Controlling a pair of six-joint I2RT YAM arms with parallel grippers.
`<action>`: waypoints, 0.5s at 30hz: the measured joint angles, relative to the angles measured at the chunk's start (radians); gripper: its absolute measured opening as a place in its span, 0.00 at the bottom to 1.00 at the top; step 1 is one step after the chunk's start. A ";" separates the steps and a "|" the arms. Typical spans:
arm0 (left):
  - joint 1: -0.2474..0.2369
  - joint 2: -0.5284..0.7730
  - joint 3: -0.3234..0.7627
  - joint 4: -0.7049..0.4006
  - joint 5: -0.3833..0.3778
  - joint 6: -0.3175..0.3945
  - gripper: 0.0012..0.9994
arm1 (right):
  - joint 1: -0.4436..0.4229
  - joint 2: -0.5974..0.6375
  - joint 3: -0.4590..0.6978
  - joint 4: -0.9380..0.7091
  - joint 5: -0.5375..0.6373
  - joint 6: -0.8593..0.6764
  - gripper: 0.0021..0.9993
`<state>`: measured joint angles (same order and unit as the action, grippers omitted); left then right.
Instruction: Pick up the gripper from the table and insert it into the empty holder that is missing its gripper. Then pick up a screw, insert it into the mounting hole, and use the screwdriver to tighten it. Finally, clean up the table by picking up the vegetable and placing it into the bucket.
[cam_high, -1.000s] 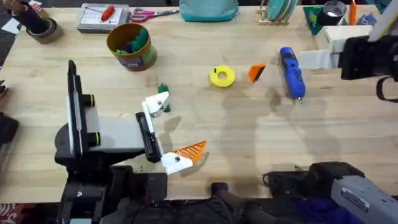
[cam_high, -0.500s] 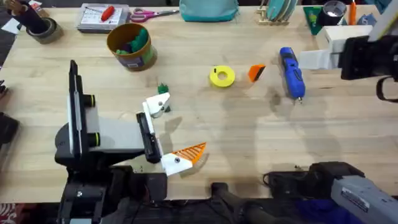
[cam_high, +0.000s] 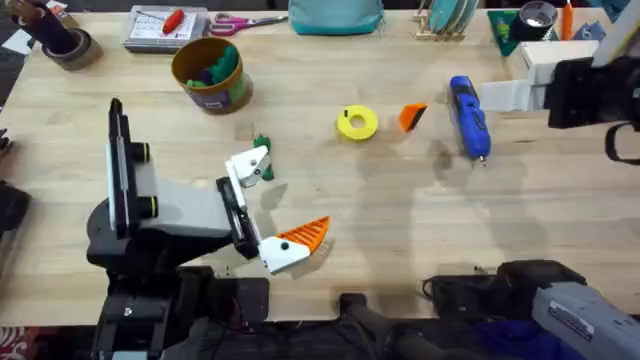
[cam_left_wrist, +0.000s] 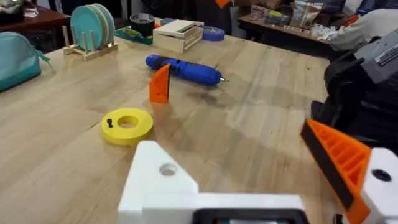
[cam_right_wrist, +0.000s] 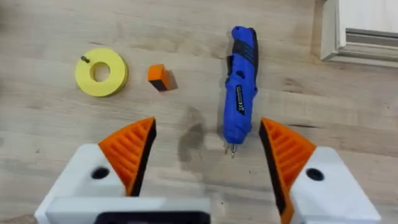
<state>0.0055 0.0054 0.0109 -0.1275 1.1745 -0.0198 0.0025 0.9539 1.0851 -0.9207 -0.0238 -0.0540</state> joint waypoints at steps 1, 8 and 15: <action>0.000 0.000 0.000 0.000 -0.001 -0.003 0.99 | 0.000 0.000 0.000 0.000 0.000 0.000 1.00; 0.000 0.000 0.000 0.001 -0.005 -0.003 0.99 | 0.000 0.000 0.000 0.000 0.000 0.000 1.00; 0.000 0.000 0.000 0.001 -0.009 -0.002 0.99 | 0.000 0.000 0.000 0.000 0.000 0.000 1.00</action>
<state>0.0055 0.0051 0.0109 -0.1265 1.1657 -0.0219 0.0025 0.9539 1.0851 -0.9207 -0.0238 -0.0540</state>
